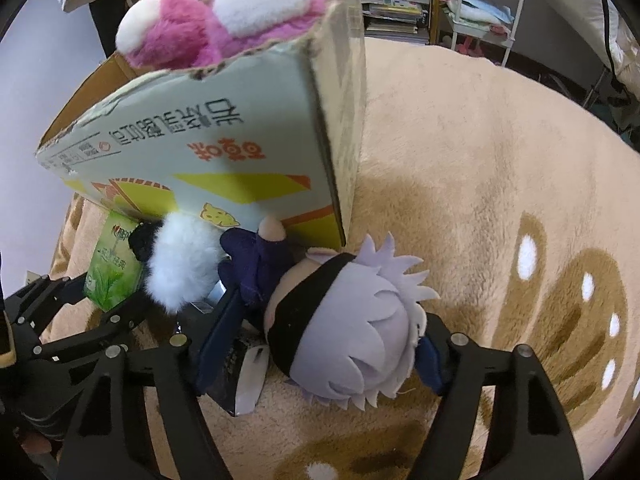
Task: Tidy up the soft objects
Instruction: 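Close the left tool on the green tissue pack while the right tool grips the doll, then lift the green tissue pack and doll with both tools and carry them over the box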
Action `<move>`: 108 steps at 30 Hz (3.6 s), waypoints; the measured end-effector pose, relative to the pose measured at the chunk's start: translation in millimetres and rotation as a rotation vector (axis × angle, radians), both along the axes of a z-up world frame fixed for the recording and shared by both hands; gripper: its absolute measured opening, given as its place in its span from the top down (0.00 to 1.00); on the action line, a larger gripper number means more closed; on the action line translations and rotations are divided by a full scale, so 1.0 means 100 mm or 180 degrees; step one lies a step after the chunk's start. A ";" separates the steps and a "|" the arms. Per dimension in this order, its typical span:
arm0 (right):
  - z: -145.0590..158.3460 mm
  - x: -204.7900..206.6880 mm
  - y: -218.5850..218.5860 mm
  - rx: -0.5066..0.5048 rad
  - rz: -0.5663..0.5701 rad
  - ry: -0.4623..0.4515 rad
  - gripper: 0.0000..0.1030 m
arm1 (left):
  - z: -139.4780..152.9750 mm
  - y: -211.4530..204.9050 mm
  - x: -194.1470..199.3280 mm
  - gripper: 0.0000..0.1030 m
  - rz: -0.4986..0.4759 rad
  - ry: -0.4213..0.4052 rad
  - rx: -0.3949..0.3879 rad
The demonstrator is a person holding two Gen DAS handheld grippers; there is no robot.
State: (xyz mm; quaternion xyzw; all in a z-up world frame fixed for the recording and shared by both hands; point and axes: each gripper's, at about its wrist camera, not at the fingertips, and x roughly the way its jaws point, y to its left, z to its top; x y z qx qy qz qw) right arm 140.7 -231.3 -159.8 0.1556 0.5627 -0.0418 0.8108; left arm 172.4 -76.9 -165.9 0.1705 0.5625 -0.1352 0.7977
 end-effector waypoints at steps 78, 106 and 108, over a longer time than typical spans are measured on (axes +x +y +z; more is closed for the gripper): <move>1.99 -0.65 0.09 -0.0763 -0.0133 -0.2317 0.30 | 2.07 0.43 -0.50 0.48 0.0129 -0.2147 -0.0755; 1.72 -0.02 -0.22 -0.0323 -0.0123 -0.2265 0.29 | 1.63 0.26 0.16 0.48 0.0205 -0.1878 -0.0627; 1.63 0.03 -0.20 -0.0309 -0.0086 -0.2194 0.29 | 1.57 0.25 0.19 0.48 0.0201 -0.1836 -0.0620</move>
